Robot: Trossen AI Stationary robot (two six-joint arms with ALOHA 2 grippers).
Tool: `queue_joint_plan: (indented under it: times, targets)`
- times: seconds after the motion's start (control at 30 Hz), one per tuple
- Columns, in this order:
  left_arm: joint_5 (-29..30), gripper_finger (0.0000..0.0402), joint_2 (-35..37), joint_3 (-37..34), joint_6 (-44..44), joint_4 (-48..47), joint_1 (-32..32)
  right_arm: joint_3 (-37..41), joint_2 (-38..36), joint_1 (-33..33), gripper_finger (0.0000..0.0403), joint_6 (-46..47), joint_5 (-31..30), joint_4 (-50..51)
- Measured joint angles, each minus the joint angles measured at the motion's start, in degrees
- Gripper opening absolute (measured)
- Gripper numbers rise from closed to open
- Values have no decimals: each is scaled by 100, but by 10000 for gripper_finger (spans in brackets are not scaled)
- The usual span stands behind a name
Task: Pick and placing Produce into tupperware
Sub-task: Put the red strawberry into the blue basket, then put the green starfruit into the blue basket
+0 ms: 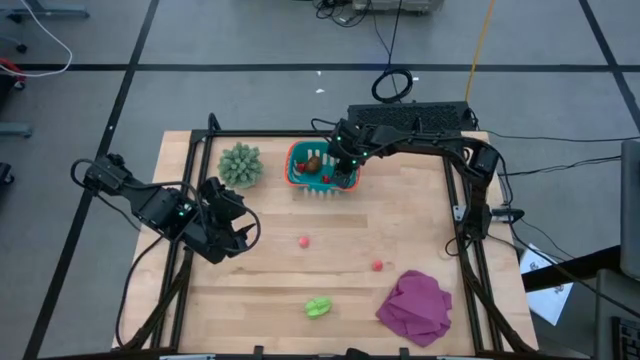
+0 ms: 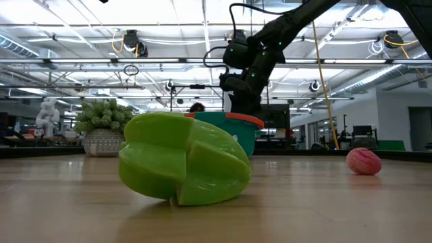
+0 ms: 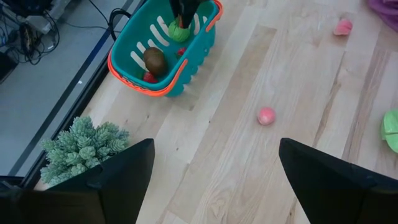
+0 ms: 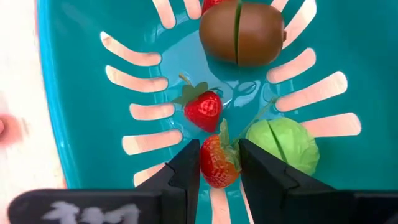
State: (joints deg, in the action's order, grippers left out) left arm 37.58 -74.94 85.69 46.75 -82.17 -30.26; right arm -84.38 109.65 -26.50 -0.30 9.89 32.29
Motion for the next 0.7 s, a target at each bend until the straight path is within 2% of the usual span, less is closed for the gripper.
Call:
queue_joint_plan:
  times: [0.17,0.5,0.7]
  targets:
    - [0,349,0,0,-1,0,1,0,0,-2,96,-42,-2,-1]
    - [0,349,0,0,-1,0,2,0,0,-2,156,-48,-15,-137]
    - [0,349,0,0,-4,0,1,0,-2,-2,161,-80,-20,-261]
